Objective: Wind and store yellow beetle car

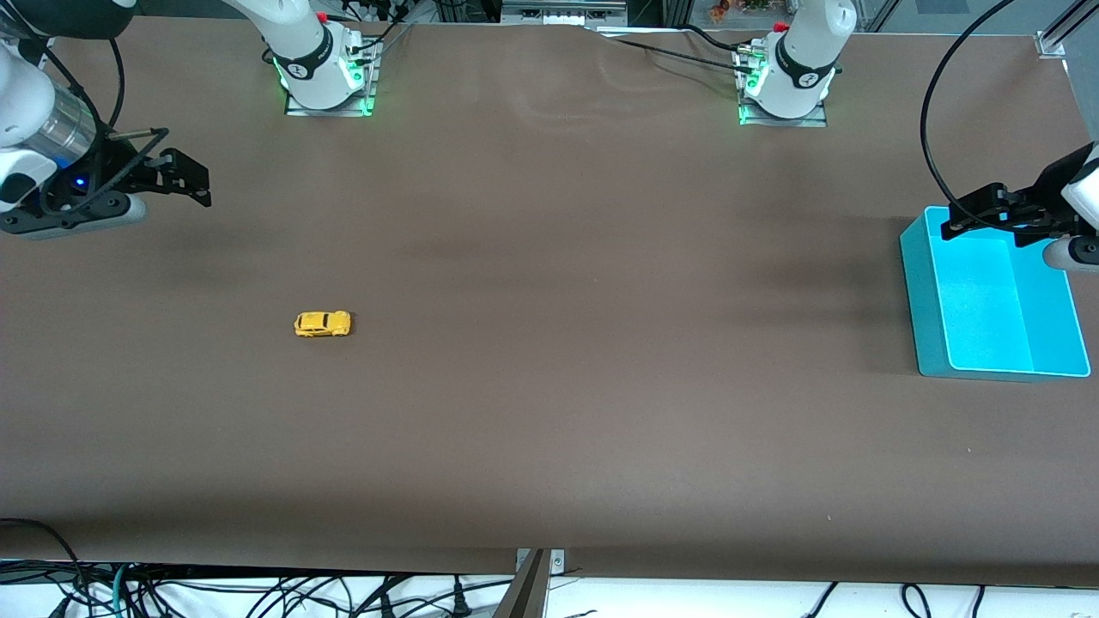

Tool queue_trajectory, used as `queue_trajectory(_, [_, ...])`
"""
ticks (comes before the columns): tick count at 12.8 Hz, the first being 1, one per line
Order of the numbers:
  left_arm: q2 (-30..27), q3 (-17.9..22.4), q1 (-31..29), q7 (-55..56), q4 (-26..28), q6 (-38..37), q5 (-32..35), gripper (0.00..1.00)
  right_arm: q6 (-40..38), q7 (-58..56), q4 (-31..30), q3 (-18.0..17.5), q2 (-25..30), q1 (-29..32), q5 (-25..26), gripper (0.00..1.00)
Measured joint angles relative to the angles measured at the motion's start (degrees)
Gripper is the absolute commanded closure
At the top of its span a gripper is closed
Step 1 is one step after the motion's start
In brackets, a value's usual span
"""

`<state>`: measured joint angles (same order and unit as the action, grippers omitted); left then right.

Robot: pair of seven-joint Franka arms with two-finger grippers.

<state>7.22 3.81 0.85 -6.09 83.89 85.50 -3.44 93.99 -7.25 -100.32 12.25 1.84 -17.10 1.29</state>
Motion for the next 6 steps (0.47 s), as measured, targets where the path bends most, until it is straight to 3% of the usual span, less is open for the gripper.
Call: queue_trajectory(6, [0.0, 0.0, 0.0, 0.0, 0.0, 0.0, 0.0, 0.00, 0.3, -0.2, 0.0, 0.0, -0.2, 0.0, 0.0, 0.00])
